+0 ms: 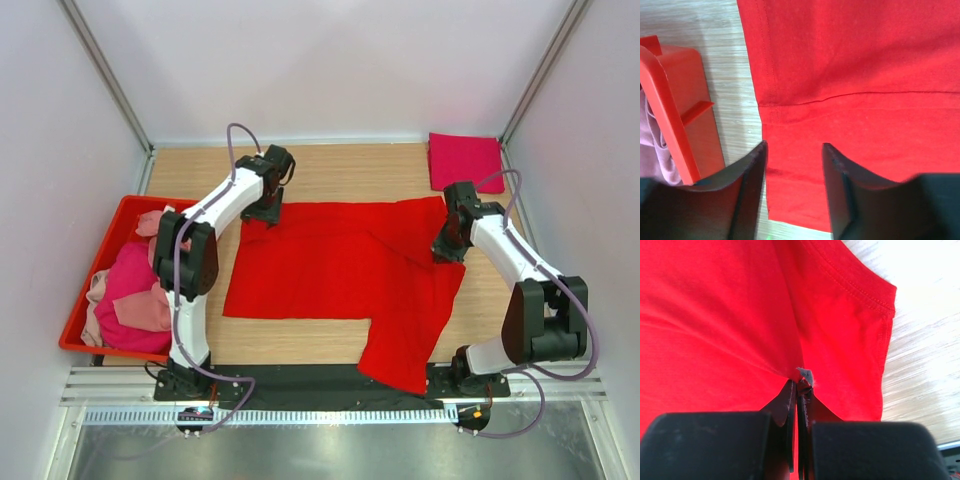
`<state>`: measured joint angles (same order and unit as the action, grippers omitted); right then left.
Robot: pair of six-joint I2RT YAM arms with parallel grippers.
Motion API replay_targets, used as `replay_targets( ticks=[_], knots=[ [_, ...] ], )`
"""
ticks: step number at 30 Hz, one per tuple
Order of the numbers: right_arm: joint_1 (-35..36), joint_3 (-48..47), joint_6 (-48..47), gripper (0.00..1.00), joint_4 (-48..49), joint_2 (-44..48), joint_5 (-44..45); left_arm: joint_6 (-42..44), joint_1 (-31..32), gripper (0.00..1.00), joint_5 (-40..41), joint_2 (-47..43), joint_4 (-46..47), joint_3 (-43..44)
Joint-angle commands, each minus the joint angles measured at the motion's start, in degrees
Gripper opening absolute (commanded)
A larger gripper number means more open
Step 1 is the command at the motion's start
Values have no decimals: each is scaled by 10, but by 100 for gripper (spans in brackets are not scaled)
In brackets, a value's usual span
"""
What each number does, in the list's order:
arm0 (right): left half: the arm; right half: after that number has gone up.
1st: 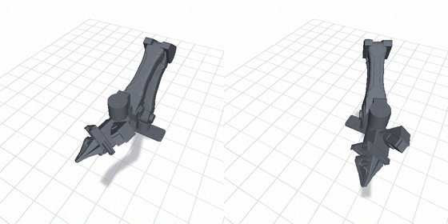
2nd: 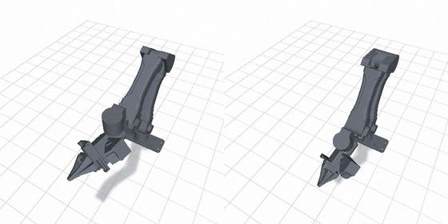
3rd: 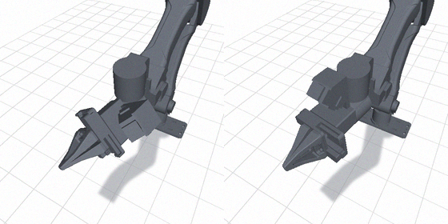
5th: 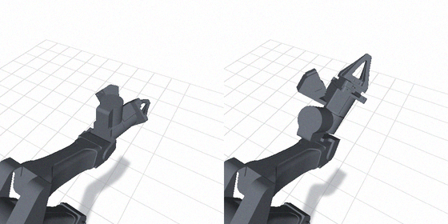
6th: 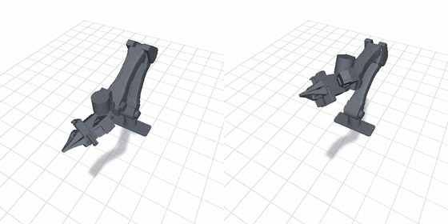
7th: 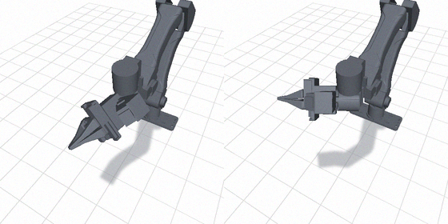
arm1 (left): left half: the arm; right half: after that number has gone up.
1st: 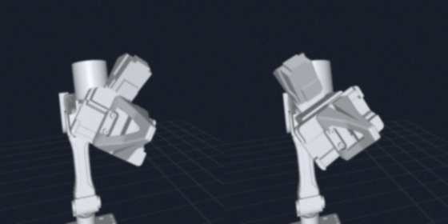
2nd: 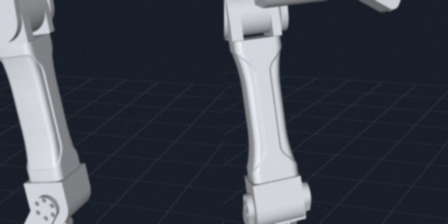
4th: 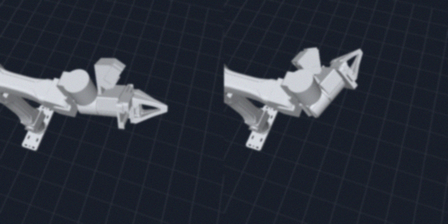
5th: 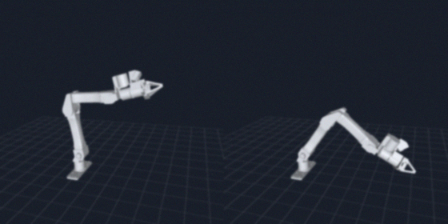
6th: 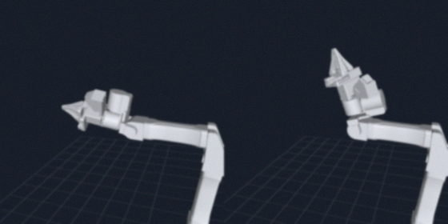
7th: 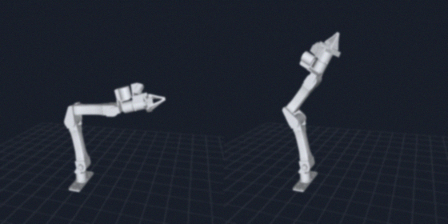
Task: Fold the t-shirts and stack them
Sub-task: Fold the tshirt
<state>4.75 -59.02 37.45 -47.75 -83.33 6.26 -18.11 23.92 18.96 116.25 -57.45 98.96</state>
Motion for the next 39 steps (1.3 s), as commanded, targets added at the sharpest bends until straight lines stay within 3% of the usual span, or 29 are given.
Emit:
replay_targets(
  ticks=[1,4,8,17,29,39],
  knots=[
    [-1,-12,4,1,17,28,-5,-11,-9,47,7,15,-17,26],
    [-2,-19,-1,1,14,33,-4,-15,-14,21,25,44,-17,33],
    [-2,-23,1,1,9,26,-9,-12,-17,7,66,93,-26,55],
    [-2,-57,27,1,-64,59,3,-11,-22,4,108,151,-35,53],
    [-2,21,54,1,-32,64,1,-4,-23,5,108,152,-34,48],
    [-2,9,49,1,-31,26,-29,-1,-23,6,105,148,-28,46]
  ],
)
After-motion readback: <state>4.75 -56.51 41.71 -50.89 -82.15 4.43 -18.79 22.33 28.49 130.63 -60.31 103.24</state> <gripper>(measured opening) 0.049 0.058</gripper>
